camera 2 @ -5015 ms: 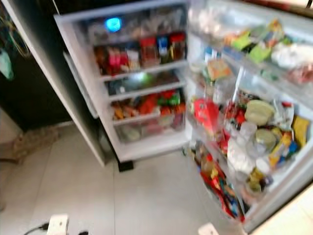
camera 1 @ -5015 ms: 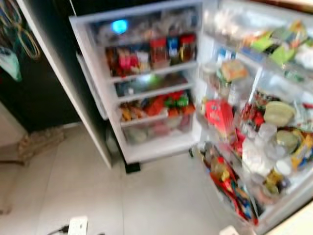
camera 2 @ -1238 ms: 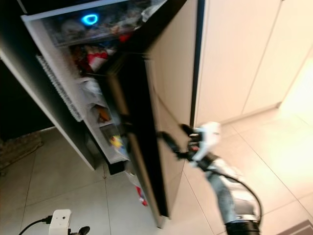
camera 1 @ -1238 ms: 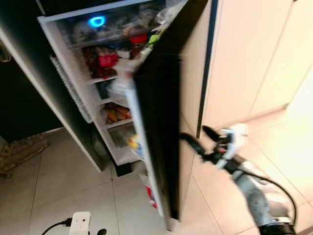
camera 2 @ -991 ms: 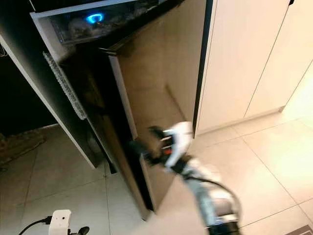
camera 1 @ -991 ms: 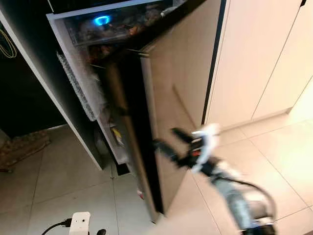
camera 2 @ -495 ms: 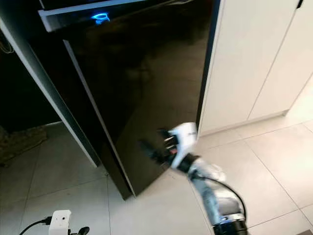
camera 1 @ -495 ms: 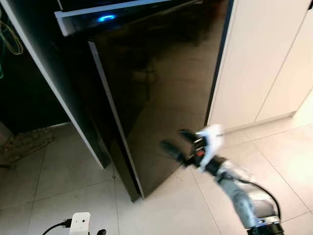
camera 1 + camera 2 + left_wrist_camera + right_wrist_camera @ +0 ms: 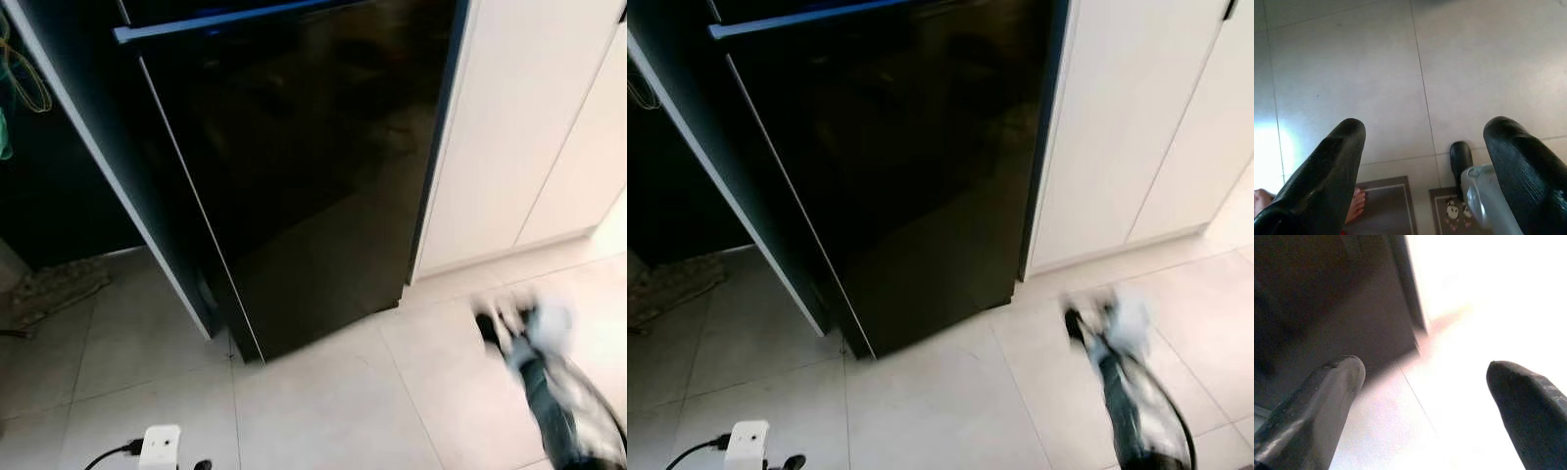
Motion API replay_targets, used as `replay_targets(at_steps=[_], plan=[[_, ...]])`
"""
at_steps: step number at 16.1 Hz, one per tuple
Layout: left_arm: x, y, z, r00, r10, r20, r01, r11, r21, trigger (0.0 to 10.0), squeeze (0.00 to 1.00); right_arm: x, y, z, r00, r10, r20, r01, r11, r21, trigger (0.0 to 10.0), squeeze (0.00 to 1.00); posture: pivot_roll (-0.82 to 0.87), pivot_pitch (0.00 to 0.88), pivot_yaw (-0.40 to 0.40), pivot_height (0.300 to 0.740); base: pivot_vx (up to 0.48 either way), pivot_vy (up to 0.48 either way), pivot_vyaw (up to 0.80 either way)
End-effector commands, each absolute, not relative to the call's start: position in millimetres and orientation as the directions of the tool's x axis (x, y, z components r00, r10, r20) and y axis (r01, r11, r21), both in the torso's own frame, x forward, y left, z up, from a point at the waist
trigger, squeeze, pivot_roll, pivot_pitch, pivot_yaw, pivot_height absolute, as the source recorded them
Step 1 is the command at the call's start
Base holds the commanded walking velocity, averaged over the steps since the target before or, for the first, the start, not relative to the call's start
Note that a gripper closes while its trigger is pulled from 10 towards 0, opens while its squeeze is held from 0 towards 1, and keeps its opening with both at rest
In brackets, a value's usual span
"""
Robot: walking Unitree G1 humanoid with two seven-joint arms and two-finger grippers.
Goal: Restocking fridge
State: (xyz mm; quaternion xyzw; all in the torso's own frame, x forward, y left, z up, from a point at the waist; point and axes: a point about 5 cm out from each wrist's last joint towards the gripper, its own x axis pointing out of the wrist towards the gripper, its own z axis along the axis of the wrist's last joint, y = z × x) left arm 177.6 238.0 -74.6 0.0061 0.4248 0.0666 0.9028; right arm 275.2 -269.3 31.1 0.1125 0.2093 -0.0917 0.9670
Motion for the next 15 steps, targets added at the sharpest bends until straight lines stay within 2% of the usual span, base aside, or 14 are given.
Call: replay_targets(at_steps=[1,3,4,6,8,12,15], plan=[[176.7,238.7,-75.0,0.625,0.131,-0.770,-0.124,0.990,0.068,10.0,0.00,255.8,-269.6,1.1,0.828,-0.154,-0.540,0.266,0.954,0.136,10.0,0.00,-0.15,0.000,0.072,0.740,0.000,0.000,0.00],[175.9,238.1,-75.5,0.624,0.131,-0.771,-0.124,0.990,0.067,10.0,0.00,208.4,-262.6,-46.8,0.670,-0.161,-0.724,0.294,0.954,0.060,10.0,0.00,-0.15,0.000,0.071,0.740,0.000,0.000,0.00],[175.8,238.1,-75.5,0.624,0.130,-0.771,-0.124,0.990,0.068,10.0,0.00,200.5,-258.5,-54.2,0.645,-0.154,-0.748,0.290,0.956,0.053,10.0,0.00,-0.15,0.000,0.071,0.740,0.000,0.000,0.00],[175.1,238.3,-75.8,0.623,0.130,-0.771,-0.122,0.990,0.068,10.0,0.00,173.4,-229.5,-79.1,0.554,-0.072,-0.829,0.208,0.976,0.055,10.0,0.00,-0.15,0.000,0.071,0.740,0.000,0.000,0.00],[173.8,238.2,-76.3,0.621,0.132,-0.772,-0.125,0.990,0.069,10.0,0.00,155.4,-202.0,-93.2,0.502,0.018,-0.864,0.108,0.991,0.084,10.0,0.00,-0.13,0.000,0.070,0.740,0.000,0.000,0.00],[172.0,237.5,-77.4,0.618,0.132,-0.775,-0.130,0.989,0.065,10.0,0.00,144.9,-199.0,-98.7,0.459,-0.001,-0.889,0.137,0.988,0.069,10.0,0.00,-0.13,0.000,0.065,0.740,0.000,0.000,0.00],[170.6,236.4,-78.2,0.617,0.125,-0.777,-0.133,0.990,0.053,10.0,0.00,142.5,-201.1,-99.4,0.458,-0.019,-0.889,0.163,0.985,0.063,10.0,0.00,-0.13,0.000,0.059,0.740,0.000,0.000,0.00]])
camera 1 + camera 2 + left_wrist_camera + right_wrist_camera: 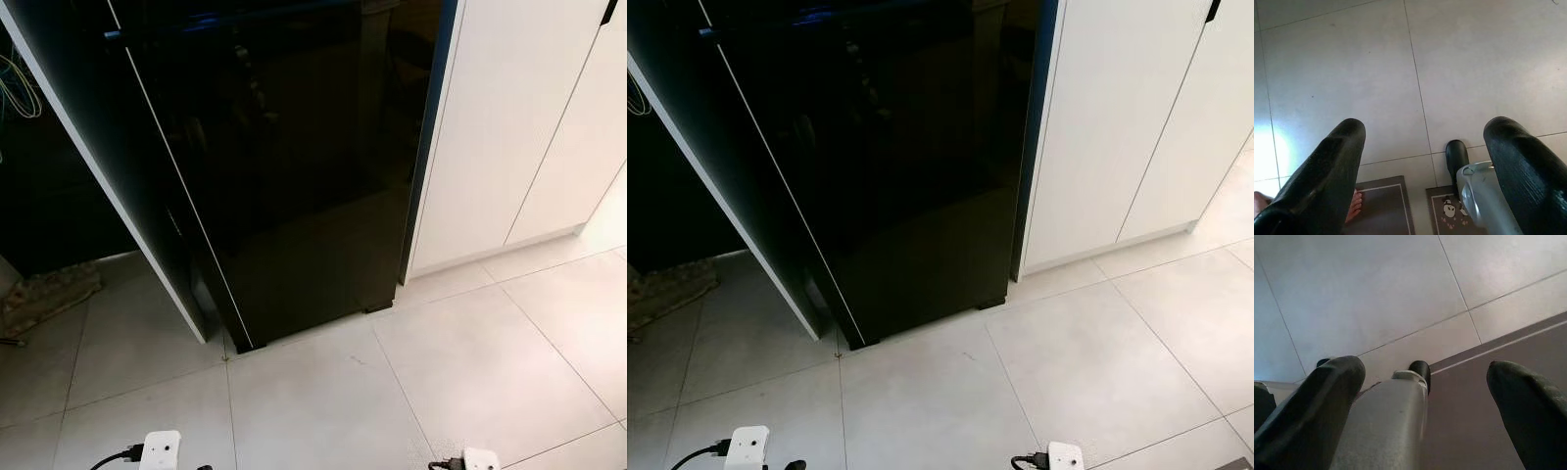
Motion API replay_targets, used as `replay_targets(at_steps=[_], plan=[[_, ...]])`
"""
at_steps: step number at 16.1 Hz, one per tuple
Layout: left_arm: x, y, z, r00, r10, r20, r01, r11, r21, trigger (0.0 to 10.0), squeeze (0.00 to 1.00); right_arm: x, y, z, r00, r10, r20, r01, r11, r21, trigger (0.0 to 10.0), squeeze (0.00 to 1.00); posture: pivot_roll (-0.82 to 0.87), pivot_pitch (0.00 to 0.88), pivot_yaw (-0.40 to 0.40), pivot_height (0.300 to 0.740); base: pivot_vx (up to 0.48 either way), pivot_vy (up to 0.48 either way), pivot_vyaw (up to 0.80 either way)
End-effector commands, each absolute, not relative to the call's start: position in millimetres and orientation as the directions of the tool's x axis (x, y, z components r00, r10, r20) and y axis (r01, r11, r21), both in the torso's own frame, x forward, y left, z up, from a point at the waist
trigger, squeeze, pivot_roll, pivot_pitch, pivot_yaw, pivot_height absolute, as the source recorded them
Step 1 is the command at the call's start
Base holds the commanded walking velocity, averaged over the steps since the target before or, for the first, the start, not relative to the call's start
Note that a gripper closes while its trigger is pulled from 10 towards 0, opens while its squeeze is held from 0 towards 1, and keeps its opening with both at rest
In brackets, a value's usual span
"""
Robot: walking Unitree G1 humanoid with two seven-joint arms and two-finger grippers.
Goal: Restocking fridge
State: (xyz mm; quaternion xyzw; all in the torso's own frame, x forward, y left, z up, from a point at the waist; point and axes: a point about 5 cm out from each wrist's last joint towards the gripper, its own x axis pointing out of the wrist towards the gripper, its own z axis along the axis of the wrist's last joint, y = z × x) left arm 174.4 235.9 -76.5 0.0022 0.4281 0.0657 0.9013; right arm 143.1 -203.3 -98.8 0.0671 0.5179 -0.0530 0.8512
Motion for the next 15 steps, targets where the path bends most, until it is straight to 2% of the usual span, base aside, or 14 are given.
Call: replay_targets(at_steps=[1,3,6,10,15], plan=[[170.6,236.4,-78.3,0.617,0.125,-0.777,-0.132,0.990,0.054,10.0,0.00,142.2,-201.2,-99.5,0.457,-0.025,-0.889,0.161,0.985,0.056,10.0,0.00,-0.13,0.000,0.059,0.740,0.000,0.000,0.00],[169.7,236.3,-79.1,0.605,0.122,-0.787,-0.127,0.990,0.056,10.0,0.00,140.1,-197.0,-101.1,0.444,-0.023,-0.896,0.159,0.986,0.053,10.0,0.00,-0.13,0.000,0.057,0.740,0.000,0.000,0.00],[169.2,236.8,-79.4,0.600,0.128,-0.790,-0.140,0.989,0.054,10.0,0.00,139.6,-180.9,-102.9,0.443,0.054,-0.895,0.043,0.996,0.082,10.0,0.00,-0.13,0.000,0.058,0.740,0.000,0.000,0.22],[170.7,237.0,-78.7,0.599,0.129,-0.790,-0.141,0.989,0.054,10.0,0.00,141.1,-176.7,-102.8,0.446,0.068,-0.893,0.051,0.994,0.101,10.0,0.00,-0.12,0.000,0.058,0.740,0.000,0.000,0.60],[172.4,236.8,-78.2,0.600,0.131,-0.789,-0.143,0.988,0.056,10.0,0.00,143.4,-175.9,-102.1,0.453,0.060,-0.889,0.063,0.993,0.099,10.0,0.00,-0.12,0.000,0.058,0.740,0.000,0.000,0.00]])
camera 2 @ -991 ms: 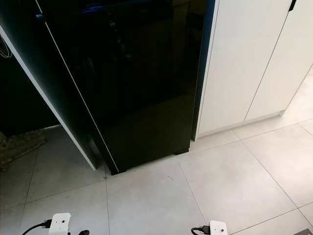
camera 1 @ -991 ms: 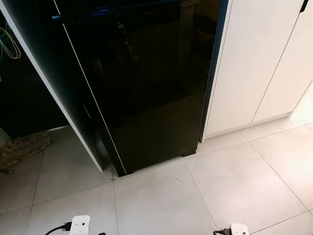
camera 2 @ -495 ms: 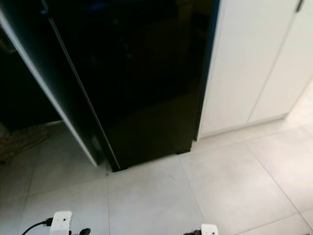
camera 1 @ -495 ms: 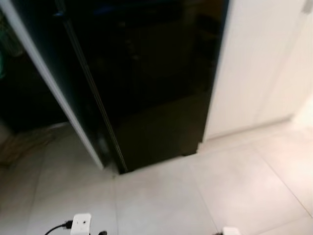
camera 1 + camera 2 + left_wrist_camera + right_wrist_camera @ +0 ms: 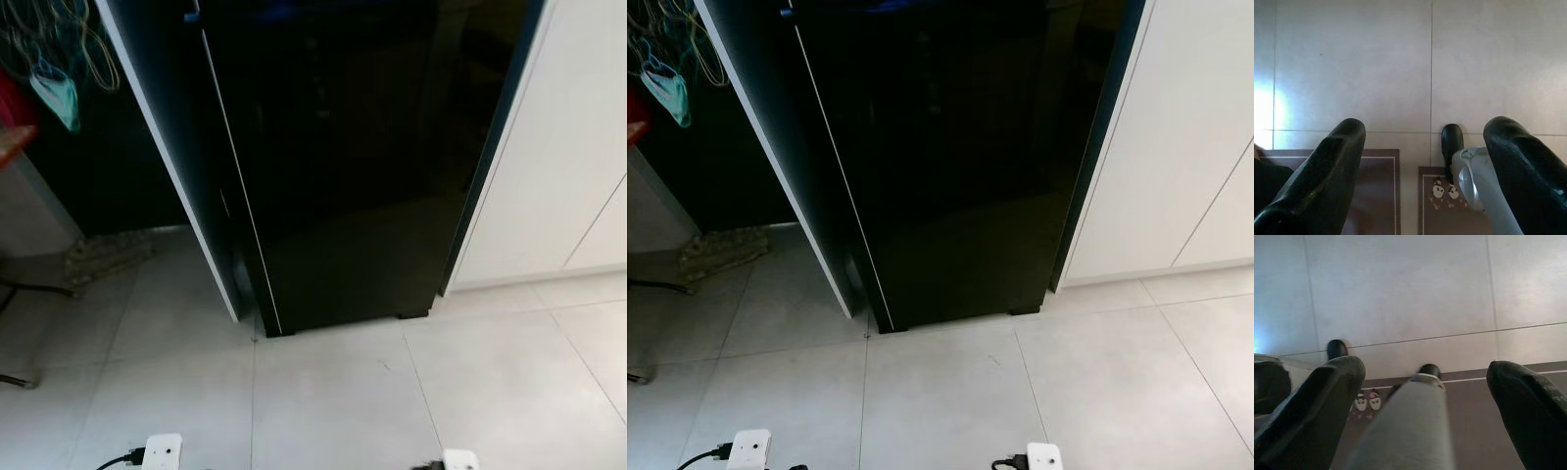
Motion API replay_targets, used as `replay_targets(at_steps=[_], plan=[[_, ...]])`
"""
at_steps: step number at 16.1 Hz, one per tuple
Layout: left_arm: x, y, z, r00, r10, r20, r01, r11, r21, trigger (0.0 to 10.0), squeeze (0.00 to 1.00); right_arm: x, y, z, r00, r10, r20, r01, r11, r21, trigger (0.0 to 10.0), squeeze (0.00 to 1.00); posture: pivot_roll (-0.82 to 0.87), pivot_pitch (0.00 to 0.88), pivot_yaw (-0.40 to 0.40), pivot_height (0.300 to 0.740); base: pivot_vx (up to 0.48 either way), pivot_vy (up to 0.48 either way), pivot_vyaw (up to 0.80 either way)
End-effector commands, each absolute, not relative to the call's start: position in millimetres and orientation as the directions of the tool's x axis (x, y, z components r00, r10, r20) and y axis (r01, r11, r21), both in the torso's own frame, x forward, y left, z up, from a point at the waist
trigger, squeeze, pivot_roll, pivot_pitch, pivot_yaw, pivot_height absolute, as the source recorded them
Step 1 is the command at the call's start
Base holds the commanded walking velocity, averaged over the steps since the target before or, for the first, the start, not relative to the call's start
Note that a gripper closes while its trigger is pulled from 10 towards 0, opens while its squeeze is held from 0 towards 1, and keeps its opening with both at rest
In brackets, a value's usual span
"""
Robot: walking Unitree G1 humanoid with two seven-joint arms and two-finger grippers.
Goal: Restocking fridge
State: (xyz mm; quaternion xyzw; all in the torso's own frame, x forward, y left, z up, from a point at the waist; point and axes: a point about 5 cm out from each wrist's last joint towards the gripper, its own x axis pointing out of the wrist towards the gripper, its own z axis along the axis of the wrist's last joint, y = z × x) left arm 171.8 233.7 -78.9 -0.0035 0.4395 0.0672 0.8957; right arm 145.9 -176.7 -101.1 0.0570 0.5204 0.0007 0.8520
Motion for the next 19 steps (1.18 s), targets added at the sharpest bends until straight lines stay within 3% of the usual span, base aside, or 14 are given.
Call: replay_targets(at_steps=[1,4,10,19], plan=[[172.6,236.7,-78.1,0.600,0.131,-0.789,-0.143,0.988,0.055,10.0,0.00,143.5,-175.6,-102.1,0.454,0.062,-0.889,0.060,0.993,0.100,10.0,0.00,-0.12,0.000,0.060,0.740,0.000,0.000,0.00],[173.4,235.9,-77.8,0.604,0.128,-0.787,-0.143,0.988,0.051,10.0,0.00,142.5,-174.8,-102.3,0.451,0.074,-0.890,0.026,0.995,0.095,10.0,0.00,-0.11,0.000,0.053,0.740,0.167,0.000,0.00],[173.1,235.0,-78.3,0.601,0.129,-0.788,-0.147,0.988,0.050,10.0,0.00,142.4,-177.3,-102.0,0.458,0.065,-0.886,0.021,0.996,0.084,10.0,0.00,-0.12,0.000,0.051,0.740,0.265,0.000,0.73],[175.1,236.1,-77.2,0.604,0.131,-0.786,-0.149,0.988,0.051,10.0,0.00,144.4,-176.7,-101.2,0.476,0.062,-0.877,0.061,0.993,0.103,10.0,0.00,-0.11,0.000,0.053,0.740,0.274,0.000,0.00]])
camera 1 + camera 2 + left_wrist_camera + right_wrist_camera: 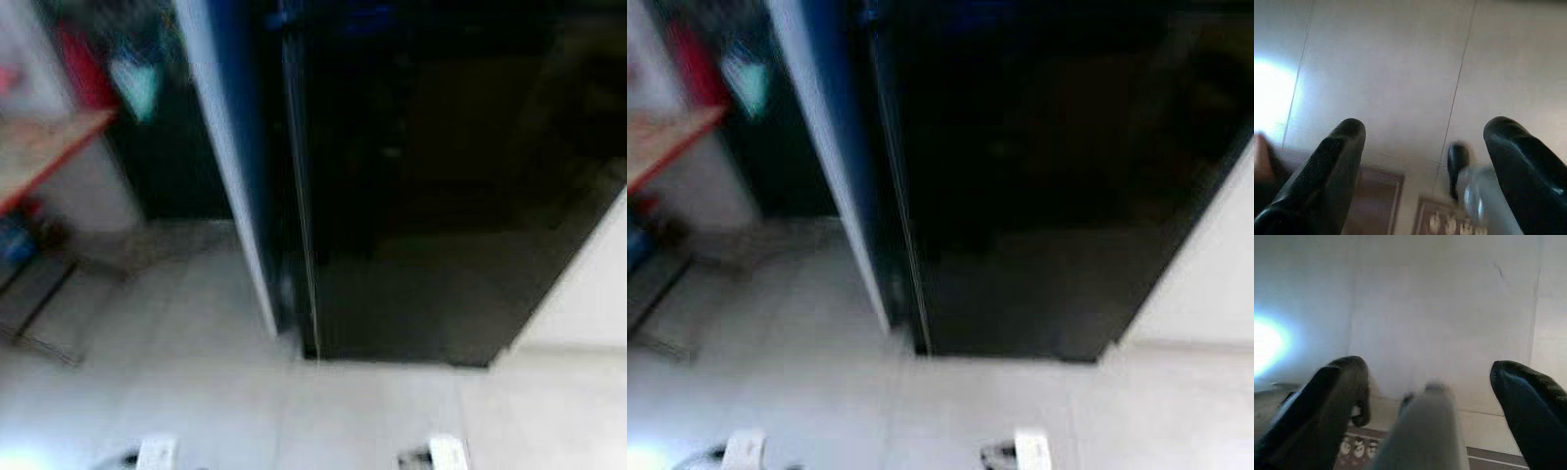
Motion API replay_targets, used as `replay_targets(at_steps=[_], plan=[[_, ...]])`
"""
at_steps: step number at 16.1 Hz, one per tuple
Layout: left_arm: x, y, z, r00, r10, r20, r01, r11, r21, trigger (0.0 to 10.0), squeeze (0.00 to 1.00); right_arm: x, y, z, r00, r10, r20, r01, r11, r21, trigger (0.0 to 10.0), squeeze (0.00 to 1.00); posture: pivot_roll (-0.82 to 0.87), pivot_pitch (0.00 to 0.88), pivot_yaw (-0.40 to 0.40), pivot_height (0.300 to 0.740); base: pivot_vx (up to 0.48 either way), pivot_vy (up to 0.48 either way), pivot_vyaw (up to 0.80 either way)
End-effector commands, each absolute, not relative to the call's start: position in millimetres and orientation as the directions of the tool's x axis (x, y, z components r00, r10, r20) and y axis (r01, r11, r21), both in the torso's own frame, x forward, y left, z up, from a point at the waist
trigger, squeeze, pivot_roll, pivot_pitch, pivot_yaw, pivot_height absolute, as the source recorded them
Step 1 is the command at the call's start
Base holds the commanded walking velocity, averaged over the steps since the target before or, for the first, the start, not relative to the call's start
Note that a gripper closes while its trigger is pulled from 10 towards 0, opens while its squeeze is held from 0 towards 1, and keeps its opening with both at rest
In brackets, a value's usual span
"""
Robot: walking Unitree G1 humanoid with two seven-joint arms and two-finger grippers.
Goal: Restocking fridge
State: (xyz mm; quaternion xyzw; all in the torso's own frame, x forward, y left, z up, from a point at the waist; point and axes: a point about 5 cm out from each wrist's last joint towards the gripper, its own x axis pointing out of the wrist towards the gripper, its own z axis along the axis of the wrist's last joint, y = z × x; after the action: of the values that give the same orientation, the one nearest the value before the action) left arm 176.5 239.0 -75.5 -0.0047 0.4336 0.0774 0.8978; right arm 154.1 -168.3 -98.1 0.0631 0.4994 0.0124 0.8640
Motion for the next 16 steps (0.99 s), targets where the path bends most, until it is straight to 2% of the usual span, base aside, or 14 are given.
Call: replay_targets(at_steps=[1,5,11,13,16], plan=[[175.2,235.9,-77.1,0.605,0.131,-0.786,-0.149,0.988,0.050,10.0,0.00,144.6,-177.0,-101.1,0.477,0.061,-0.877,0.063,0.993,0.103,10.0,0.00,-0.11,0.000,0.052,0.740,0.277,0.000,0.00],[176.4,235.3,-76.8,0.606,0.131,-0.785,-0.147,0.988,0.051,10.0,0.00,146.1,-177.9,-100.6,0.480,0.053,-0.875,0.070,0.993,0.099,10.0,0.00,-0.11,0.000,0.052,0.740,0.000,0.000,0.00],[180.0,217.2,-79.9,0.598,0.101,-0.795,-0.151,0.988,0.012,10.0,0.00,147.5,-197.9,-97.9,0.490,-0.045,-0.871,0.177,0.983,0.048,10.0,0.00,-0.13,0.008,0.046,0.740,0.000,0.000,0.00],[182.8,220.4,-78.1,0.597,0.109,-0.795,-0.148,0.989,0.025,10.0,0.00,149.7,-195.7,-97.7,0.485,-0.063,-0.872,0.202,0.978,0.042,10.0,0.00,-0.15,0.010,0.058,0.740,0.000,0.000,0.00],[190.3,239.4,-69.7,0.612,0.155,-0.776,-0.142,0.986,0.086,10.0,0.00,156.7,-177.6,-97.6,0.486,-0.050,-0.873,0.233,0.970,0.074,10.0,0.00,-0.11,0.000,0.055,0.740,0.000,0.304,0.00]])
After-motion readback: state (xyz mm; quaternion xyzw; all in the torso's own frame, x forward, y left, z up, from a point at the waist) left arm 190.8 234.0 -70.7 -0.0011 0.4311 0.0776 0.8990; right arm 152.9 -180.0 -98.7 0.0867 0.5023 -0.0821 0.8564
